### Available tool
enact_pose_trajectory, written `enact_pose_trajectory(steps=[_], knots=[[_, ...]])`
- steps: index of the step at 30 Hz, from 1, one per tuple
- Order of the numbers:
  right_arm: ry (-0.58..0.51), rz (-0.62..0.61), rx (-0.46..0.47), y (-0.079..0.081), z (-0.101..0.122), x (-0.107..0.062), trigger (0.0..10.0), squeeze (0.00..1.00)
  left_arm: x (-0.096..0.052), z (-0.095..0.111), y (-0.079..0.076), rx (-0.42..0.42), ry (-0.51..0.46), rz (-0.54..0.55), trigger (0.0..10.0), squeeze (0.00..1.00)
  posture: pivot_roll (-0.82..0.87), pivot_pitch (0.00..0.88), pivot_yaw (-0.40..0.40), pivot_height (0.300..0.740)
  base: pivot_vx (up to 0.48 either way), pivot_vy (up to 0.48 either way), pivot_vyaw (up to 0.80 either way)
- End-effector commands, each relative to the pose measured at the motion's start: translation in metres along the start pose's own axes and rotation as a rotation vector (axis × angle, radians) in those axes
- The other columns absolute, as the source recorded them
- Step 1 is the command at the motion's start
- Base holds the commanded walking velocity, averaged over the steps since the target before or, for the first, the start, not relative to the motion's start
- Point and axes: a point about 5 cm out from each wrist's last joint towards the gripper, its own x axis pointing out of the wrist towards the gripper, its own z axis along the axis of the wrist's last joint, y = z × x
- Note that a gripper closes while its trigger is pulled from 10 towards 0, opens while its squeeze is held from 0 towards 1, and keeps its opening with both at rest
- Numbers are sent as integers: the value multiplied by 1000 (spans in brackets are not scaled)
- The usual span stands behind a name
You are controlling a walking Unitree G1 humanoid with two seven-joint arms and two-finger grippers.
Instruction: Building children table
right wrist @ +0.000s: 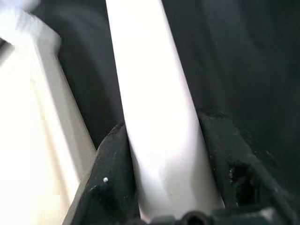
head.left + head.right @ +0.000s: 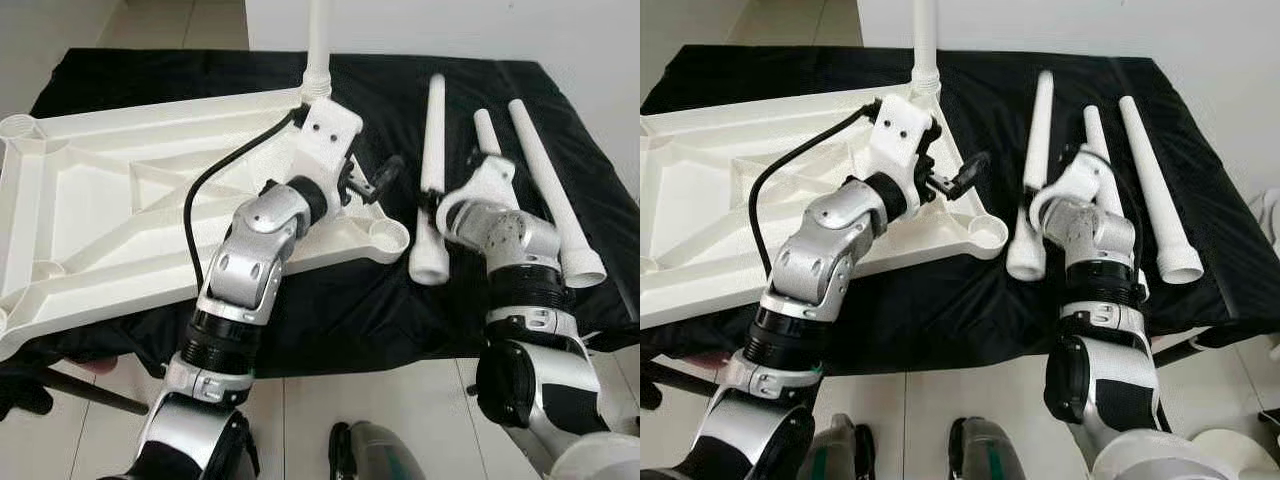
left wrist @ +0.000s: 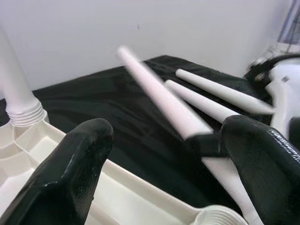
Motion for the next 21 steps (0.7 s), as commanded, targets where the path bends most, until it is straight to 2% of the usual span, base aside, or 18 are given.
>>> enact_pose_trajectory(steps=[1, 4, 5, 9, 11, 13, 14, 15, 17, 18, 19, 20, 21], knots=[[-57, 69, 53, 5, 10, -4, 10000, 0, 1, 1, 4, -31, -2, 50, 10000, 0, -143, 88, -17, 740, 0, 0, 0], [-75, 81, 55, 5, 13, -5, 10000, 0, 1, 2, 5, -33, -6, 44, 10000, 0, -143, 83, -18, 740, 0, 0, 0], [-130, 113, 52, 5, 19, -7, 10000, 0, 0, 3, 7, -36, -10, 37, 10000, 0, -143, 79, -20, 740, 0, 0, 0], [-195, 150, 64, 7, 25, -11, 10000, 0, -1, 3, 10, -46, -6, 23, 10000, 0, -144, 74, -21, 740, 0, 0, 0], [-290, 195, 30, 8, 32, -16, 10000, 0, -3, 5, 14, -58, -15, 3, 10000, 0, -143, 65, -23, 740, 0, 0, 0], [-320, 218, 15, 9, 34, -18, 10000, 0, -4, 7, 15, -66, -21, -7, 10000, 0, -143, 65, -23, 740, 0, 0, 0], [-369, 242, -26, 9, 36, -21, 10000, 0, -5, 9, 16, -77, -29, -18, 10000, 0, -137, 52, -25, 740, 0, 0, 0], [-369, 242, -26, 9, 36, -21, 10000, 0, -5, 9, 16, -77, -29, -18, 10000, 0, -137, 52, -25, 740, 0, 0, 0], [-475, 353, -136, 16, 37, -33, 10000, 0, -8, 16, 13, -92, -56, -77, 10000, 0, -131, 37, -27, 740, 0, 0, 0], [-475, 353, -136, 16, 37, -33, 10000, 0, -8, 16, 13, -92, -56, -77, 10000, 0, -131, 37, -27, 740, 0, 0, 0], [-518, 473, -229, 24, 34, -44, 10000, 0, -10, 24, 7, -126, -87, -158, 10000, 0, -131, 32, -26, 740, 0, 0, 0], [-518, 473, -229, 24, 34, -44, 10000, 0, -10, 24, 7, -126, -87, -158, 10000, 0, -131, 32, -26, 740, 0, 0, 0], [-535, 519, -270, 28, 32, -48, 10000, 0, -11, 26, 5, -139, -94, -181, 10000, 0, -129, 28, -26, 740, 0, 0, 0]])
